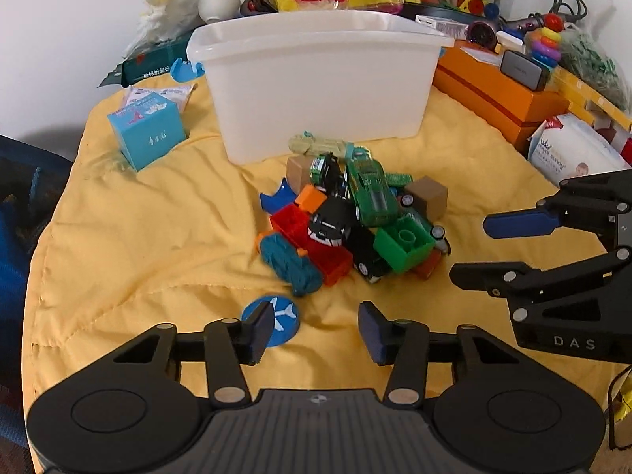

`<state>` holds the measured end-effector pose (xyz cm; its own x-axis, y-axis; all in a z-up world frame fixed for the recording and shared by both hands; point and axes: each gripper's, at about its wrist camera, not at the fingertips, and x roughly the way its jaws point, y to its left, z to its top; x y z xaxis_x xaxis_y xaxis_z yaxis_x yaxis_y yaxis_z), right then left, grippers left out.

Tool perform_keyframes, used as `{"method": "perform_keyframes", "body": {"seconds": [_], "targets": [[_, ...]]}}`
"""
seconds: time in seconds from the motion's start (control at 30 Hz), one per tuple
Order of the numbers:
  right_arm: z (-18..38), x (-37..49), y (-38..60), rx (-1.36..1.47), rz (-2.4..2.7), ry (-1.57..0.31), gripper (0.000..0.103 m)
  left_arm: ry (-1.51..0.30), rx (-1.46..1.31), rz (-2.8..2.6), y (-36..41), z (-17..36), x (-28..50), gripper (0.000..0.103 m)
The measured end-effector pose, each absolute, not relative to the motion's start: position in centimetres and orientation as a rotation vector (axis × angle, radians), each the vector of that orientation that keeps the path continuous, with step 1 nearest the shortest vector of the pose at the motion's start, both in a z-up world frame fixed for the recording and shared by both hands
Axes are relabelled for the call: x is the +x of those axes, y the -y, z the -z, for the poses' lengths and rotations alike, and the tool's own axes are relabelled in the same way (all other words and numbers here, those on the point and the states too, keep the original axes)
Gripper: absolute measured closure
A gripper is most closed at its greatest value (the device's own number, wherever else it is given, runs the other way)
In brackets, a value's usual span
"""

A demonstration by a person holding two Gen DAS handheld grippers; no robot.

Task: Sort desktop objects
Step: 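Grasp the blue airplane disc with the left tool while the right tool grasps the green brick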

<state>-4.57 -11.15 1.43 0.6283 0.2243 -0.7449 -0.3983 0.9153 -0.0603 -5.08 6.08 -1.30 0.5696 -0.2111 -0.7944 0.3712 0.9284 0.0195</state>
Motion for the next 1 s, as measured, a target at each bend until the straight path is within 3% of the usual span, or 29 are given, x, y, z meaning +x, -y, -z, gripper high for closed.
{"method": "perform_keyframes", "body": {"seconds": [0.07,0.37,0.5,0.8,0.9,1.0], "targets": [[-1.1,-4.5,11.0,-0.23,-0.373,-0.833,0.055,-0.905,0.185,0.347,-6.4,1.3,-5.1,0.057],[0.2,-4.2,5.9,-0.562,-0.472,-0.696,0.057,-0.921,0.16,0.33,-8.0,1.3,-4.3,0.057],[2.4,-3.9,5.0,-0.719,-0.405,-0.717,0.077,-0.928,0.171,0.35,-7.6,1.3,-3.7,0.057],[-1.6,-3.7,13.0,-0.036,-0.483,-0.97,0.077,-0.944,0.193,0.352,-6.3,1.7,-2.6,0.057],[0.1,-2.9,16.1,0.338,-0.544,-1.079,0.076,-0.942,0.256,0.323,-6.5,2.2,-3.1,0.057],[2.8,-2.3,17.4,0.462,-0.484,-1.173,0.075,-0.946,0.3,0.301,-6.9,2.7,-3.5,0.057]]}}
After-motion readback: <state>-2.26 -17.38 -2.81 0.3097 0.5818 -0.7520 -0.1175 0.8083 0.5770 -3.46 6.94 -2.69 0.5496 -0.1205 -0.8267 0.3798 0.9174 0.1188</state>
